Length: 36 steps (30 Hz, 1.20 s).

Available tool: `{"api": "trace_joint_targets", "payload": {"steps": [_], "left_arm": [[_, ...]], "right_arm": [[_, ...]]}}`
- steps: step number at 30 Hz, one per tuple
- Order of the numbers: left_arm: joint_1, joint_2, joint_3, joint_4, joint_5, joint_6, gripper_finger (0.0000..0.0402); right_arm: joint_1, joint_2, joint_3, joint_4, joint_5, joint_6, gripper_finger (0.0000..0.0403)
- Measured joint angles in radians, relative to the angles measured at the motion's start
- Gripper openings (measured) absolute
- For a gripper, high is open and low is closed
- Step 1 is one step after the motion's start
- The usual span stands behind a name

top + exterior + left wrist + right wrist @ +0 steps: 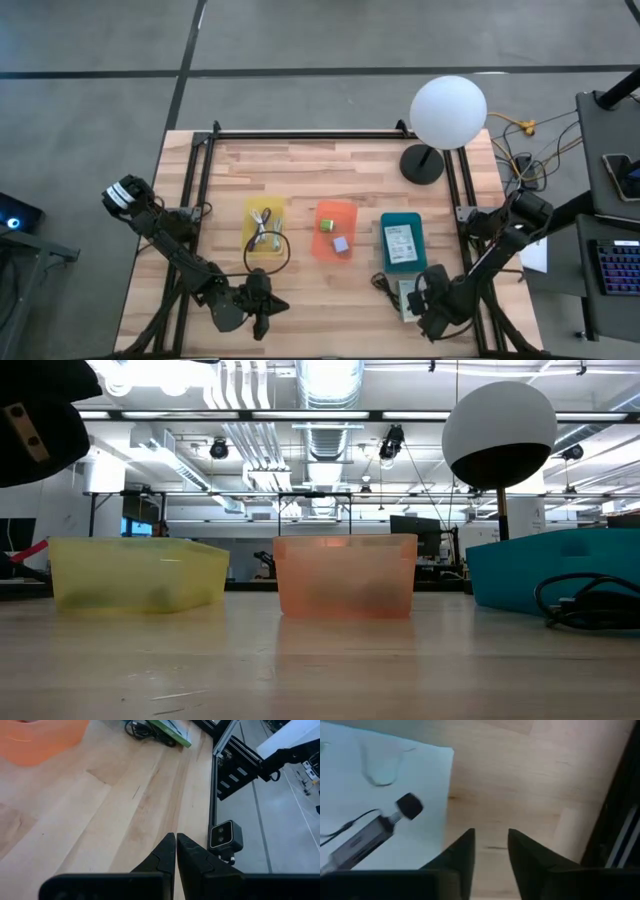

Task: Pick and place items into bin
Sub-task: Put the white card reader box into the blue bin

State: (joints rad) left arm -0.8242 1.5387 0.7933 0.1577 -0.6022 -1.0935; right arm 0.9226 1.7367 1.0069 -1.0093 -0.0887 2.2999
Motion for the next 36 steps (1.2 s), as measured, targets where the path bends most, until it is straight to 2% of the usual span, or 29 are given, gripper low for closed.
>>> {"api": "trace_joint_targets", "payload": {"steps": [7, 11, 13, 15, 17, 20, 24, 31, 36], "left_arm": [[0.0, 0.0, 0.0, 0.0, 0.0, 0.0, 0.0], [0.0, 0.0, 0.0, 0.0, 0.0, 0.0, 0.0], [0.0, 0.0, -0.001, 0.0, 0.001, 0.0, 0.0], [0.0, 0.0, -0.001, 0.0, 0.001, 0.0, 0.0], [0.0, 0.0, -0.001, 0.0, 0.001, 0.0, 0.0], [0.0, 0.0, -0.001, 0.0, 0.001, 0.0, 0.0], [0.0, 0.0, -0.001, 0.0, 0.001, 0.0, 0.0], [-0.001, 0.001, 0.001, -0.004, 0.043, 0.001, 0.0], [0.006, 0.024, 0.002, -0.011, 0.066, 0.001, 0.0018]], "right_arm": [[0.0, 0.0, -0.007, 0.06, 0.037, -0.003, 0.0041], [-0.012, 0.001, -0.001, 0.187, 0.225, -0.025, 0.0033], [-0.03, 0.0, 0.0, 0.341, 0.353, -0.119, 0.0033], [-0.054, 0.0, 0.002, 0.508, 0.409, -0.268, 0.0033], [-0.075, 0.0, 0.007, 0.61, 0.41, -0.384, 0.0033], [-0.087, 0.003, 0.032, 0.595, 0.43, -0.458, 0.0033], [-0.09, 0.003, 0.071, 0.513, 0.432, -0.446, 0.0033], [-0.097, 0.003, 0.131, 0.523, 0.425, -0.532, 0.0035], [-0.13, 0.003, 0.143, 0.556, 0.404, -0.541, 0.0074]]}}
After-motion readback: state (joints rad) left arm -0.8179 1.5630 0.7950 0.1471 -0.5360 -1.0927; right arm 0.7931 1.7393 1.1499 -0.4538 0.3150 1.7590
